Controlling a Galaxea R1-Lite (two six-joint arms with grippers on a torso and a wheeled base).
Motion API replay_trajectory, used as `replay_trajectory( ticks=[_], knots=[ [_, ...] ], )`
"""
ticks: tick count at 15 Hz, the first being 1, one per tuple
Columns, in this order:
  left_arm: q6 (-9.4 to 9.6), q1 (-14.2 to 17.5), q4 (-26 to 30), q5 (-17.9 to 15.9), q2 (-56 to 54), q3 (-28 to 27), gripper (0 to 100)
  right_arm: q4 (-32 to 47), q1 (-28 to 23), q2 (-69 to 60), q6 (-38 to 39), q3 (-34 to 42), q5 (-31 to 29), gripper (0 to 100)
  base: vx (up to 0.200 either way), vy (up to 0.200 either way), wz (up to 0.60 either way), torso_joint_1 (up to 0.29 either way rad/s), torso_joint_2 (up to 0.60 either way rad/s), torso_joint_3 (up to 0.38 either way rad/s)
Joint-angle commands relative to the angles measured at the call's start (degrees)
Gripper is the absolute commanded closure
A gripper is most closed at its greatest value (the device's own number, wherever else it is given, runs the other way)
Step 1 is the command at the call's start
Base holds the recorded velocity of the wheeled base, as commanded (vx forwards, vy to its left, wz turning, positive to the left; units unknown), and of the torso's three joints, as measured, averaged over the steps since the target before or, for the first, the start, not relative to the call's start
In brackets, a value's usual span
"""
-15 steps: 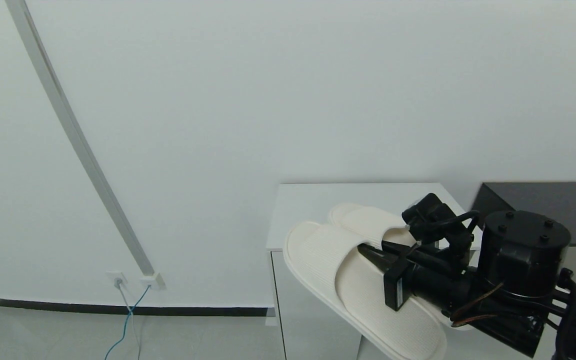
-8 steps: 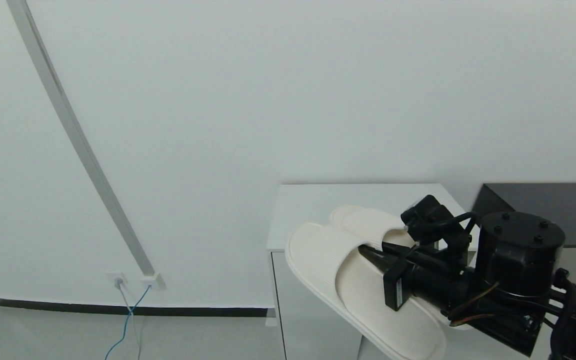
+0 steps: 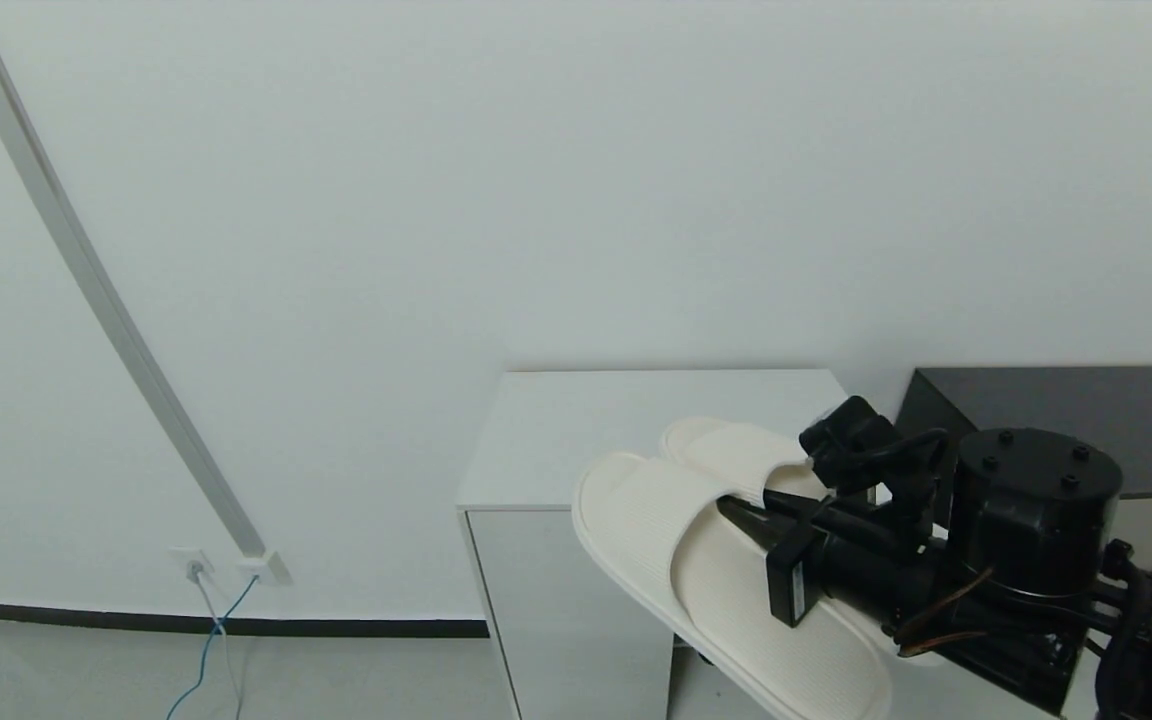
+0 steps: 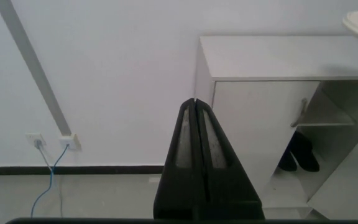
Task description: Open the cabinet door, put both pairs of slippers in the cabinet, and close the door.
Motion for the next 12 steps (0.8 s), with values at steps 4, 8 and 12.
replay_trajectory(
  ticks=[4, 8, 12],
  knots=[
    [-0.01, 0.0, 0.0, 0.0, 0.1, 0.0, 100, -0.6, -0.3, 1.3, 0.1, 0.2, 0.2, 100, 0.0, -0.2, 0.0, 0.004, 0.0, 0.0],
    [-0.01, 0.0, 0.0, 0.0, 0.1, 0.0, 100, -2.1, -0.5, 1.3, -0.1, 0.8, 1.3, 100, 0.0, -0.05, 0.0, 0.001, 0.0, 0.001],
    [0.08, 0.0, 0.0, -0.1, 0.1, 0.0, 100, -2.1, -0.9, 1.3, -0.1, 0.8, 1.3, 100, 0.0, 0.0, 0.0, 0.0, 0.0, 0.0]
  ],
)
